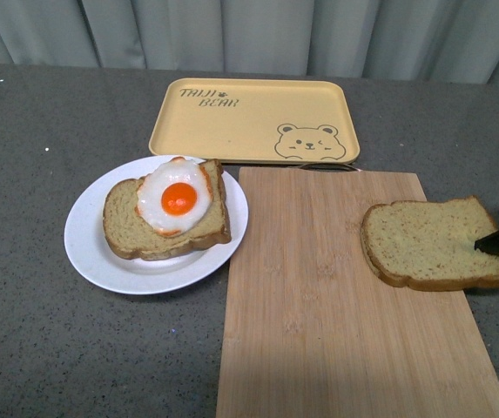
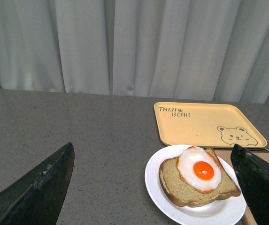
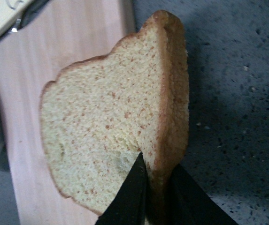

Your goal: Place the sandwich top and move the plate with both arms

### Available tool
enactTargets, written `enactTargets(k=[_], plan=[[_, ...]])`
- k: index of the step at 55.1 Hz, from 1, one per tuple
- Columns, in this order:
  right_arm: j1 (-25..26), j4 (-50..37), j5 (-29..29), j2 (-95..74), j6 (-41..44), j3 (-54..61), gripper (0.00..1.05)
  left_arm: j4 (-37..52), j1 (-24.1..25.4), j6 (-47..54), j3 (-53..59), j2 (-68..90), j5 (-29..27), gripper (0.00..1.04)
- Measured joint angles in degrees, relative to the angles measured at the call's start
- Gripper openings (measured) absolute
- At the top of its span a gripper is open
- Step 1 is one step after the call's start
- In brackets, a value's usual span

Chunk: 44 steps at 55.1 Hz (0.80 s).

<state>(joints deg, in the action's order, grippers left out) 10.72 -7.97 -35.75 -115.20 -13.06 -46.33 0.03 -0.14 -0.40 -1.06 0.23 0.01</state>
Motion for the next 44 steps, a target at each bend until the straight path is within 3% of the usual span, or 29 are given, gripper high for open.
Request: enactTargets(k=[8,15,29,44], plan=[[-2.2,-2.7,-5.3,7.1,-3.9,1.7,0.02,0.0,0.0,0.0,0.0,0.0,0.0,0.98],[-6.8,-11.3,-9.4,11.5,-11.8,2.1,0.02,0.0,0.0,0.0,0.0,0.0,0.0,0.98],[-19.3,-19.3,-7.7,6.3,-22.6,-2.7,0.02,0.0,0.0,0.0,0.0,0.0,0.0,0.98],[-29.5,-19.1,-6.7,-4.3,-27.3,-12.9,0.02,0.0,0.0,0.0,0.0,0.0,0.0,0.98]])
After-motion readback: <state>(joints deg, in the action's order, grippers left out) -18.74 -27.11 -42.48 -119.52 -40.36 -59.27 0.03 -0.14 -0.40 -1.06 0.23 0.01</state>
